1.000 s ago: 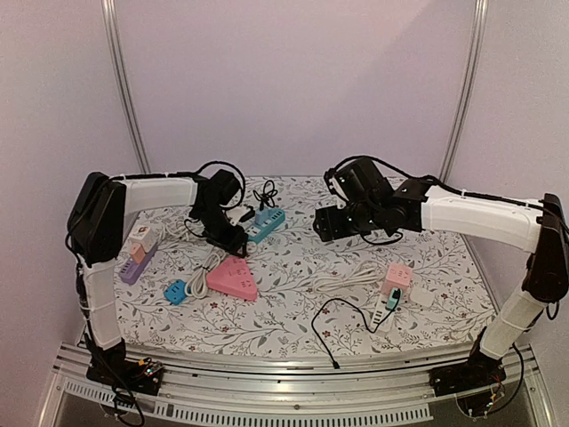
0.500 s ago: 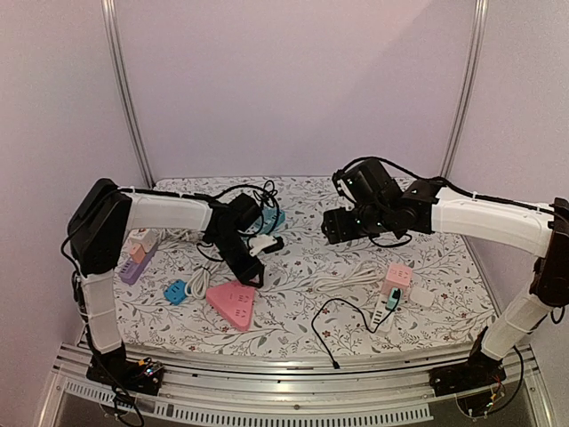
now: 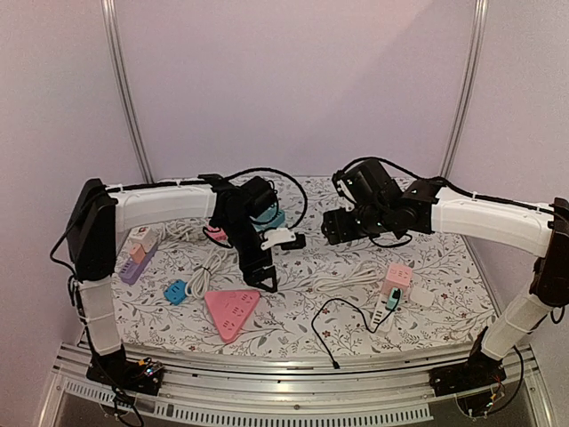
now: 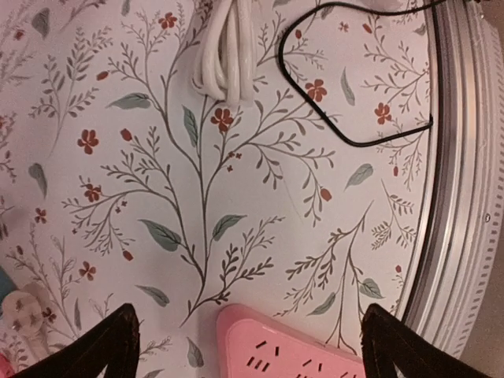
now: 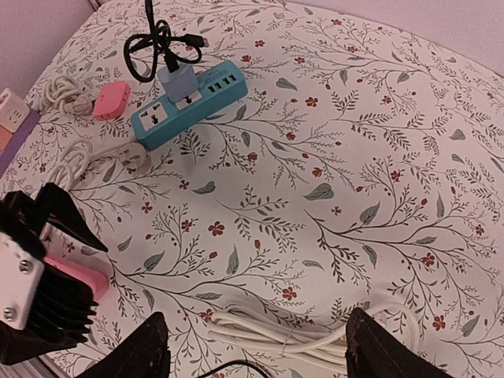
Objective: Insert the plug
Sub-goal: Move the socket to the center of the board, then pick up the plug from the center of the board.
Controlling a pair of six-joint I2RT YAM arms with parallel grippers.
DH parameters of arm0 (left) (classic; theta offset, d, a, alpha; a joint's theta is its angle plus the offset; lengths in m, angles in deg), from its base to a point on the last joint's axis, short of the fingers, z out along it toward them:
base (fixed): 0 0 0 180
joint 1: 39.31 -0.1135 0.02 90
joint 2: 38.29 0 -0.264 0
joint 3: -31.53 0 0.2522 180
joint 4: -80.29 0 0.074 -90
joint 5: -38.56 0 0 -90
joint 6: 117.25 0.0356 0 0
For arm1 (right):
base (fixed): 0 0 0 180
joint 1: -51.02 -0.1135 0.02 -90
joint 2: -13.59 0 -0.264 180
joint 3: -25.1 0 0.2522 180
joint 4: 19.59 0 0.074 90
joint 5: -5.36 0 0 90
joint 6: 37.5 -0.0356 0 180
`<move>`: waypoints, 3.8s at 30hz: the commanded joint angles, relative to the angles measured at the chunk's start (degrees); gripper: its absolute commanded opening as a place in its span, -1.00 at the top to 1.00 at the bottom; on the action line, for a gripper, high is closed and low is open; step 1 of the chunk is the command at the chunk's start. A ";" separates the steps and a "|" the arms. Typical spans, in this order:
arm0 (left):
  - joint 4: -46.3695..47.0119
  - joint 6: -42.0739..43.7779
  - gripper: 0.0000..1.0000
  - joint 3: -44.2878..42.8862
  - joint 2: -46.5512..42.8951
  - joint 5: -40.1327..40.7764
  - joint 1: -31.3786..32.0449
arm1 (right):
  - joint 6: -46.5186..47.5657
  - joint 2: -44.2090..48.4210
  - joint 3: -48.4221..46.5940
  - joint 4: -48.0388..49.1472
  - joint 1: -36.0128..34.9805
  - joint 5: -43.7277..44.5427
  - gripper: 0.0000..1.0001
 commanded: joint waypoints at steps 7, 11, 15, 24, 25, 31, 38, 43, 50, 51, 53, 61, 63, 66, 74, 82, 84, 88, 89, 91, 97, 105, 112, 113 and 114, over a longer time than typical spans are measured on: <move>-21.96 33.06 -0.99 9.47 -22.02 2.74 -27.12 | 1.79 -1.30 -2.44 -1.15 0.18 -1.24 -0.53; -18.20 53.60 -0.99 21.86 -26.05 15.09 -38.14 | 1.72 -1.82 -3.48 -0.79 0.20 -1.66 -0.53; 0.94 64.71 -0.97 34.42 -27.64 22.45 -38.28 | 0.00 -2.71 -4.09 -0.71 0.05 -2.49 -0.53; -0.63 72.74 -0.99 28.84 -19.73 6.79 -37.03 | -2.39 -0.86 -2.12 -0.72 -1.91 -0.95 -0.53; -0.78 73.80 -0.99 29.62 -18.92 7.50 -36.51 | -2.68 -0.76 -1.90 -0.70 -2.00 -0.69 -0.53; 3.10 76.77 -0.99 33.51 -17.15 8.73 -33.60 | -3.09 -1.40 -2.35 -0.70 -2.23 -0.85 -0.54; 3.80 74.05 -0.92 33.99 -14.99 10.52 -31.72 | -2.64 -4.34 -4.09 -0.68 -2.55 -2.91 -0.54; 3.06 73.84 -0.82 34.28 -14.76 13.19 -31.81 | -2.32 -4.97 -4.10 -0.64 -2.61 -3.01 -0.54; 5.57 73.32 -0.36 35.84 -15.44 12.53 -31.67 | -2.24 -5.55 -4.03 -0.24 -2.62 -3.45 -0.54; 6.44 72.01 -0.29 36.18 -15.60 12.52 -31.58 | -2.27 -5.55 -4.01 -0.19 -2.65 -3.47 -0.54; 7.15 69.87 -0.20 36.72 -16.18 12.33 -31.45 | -2.27 -5.34 -3.86 -0.24 -2.69 -3.49 -0.54; 5.22 60.87 0.17 38.39 -23.77 13.15 -33.31 | -3.26 -3.50 -4.12 1.47 -2.66 -4.96 -0.54; 4.89 56.67 0.20 36.49 -25.95 12.15 -35.33 | -4.19 -2.94 -4.47 3.12 -2.57 -6.28 -0.54; 4.55 48.07 0.23 32.43 -29.32 9.96 -38.45 | -6.35 -2.53 -5.32 7.15 -2.58 -9.26 -0.54; -12.65 38.84 0.21 18.40 -36.64 -4.42 -43.82 | -13.21 -9.68 -15.14 13.91 -3.24 -18.93 -0.46; -17.52 30.70 0.29 13.19 -40.73 -21.22 -40.14 | -15.58 -19.47 -25.34 18.66 -6.43 -28.10 -0.45; -14.63 26.10 0.29 12.36 -40.29 -22.81 -37.99 | -19.63 -22.55 -26.11 24.70 -6.70 -33.02 -0.44; -9.57 21.11 0.31 12.39 -38.63 -15.79 -31.71 | -28.79 -27.21 -27.43 33.08 -7.44 -36.42 -0.39; -9.06 20.96 0.31 12.57 -38.09 -13.72 -30.33 | -29.21 -27.84 -28.20 33.28 -7.79 -36.54 -0.38; -8.21 20.90 0.31 13.10 -37.30 -11.26 -28.17 | -29.63 -29.31 -29.53 33.44 -8.41 -37.02 -0.38; -5.76 19.88 0.31 12.56 -35.38 -9.09 -24.41 | -33.23 -33.64 -30.10 33.25 -8.95 -37.00 -0.39; -3.17 19.78 0.31 12.38 -32.61 -4.16 -20.76 | -35.65 -39.12 -34.77 33.49 -9.49 -43.03 -0.14; -1.51 17.92 -0.03 12.09 -31.59 -2.26 -20.00 | -34.37 -38.52 -32.80 33.87 -9.11 -46.00 1.00; -1.53 17.18 -0.36 12.30 -31.58 -2.05 -20.01 | -33.77 -37.78 -31.35 33.85 -8.72 -45.96 1.00; -1.51 16.39 -0.63 12.43 -31.65 -1.94 -19.99 | -32.70 -36.11 -29.50 33.82 -8.26 -45.67 1.00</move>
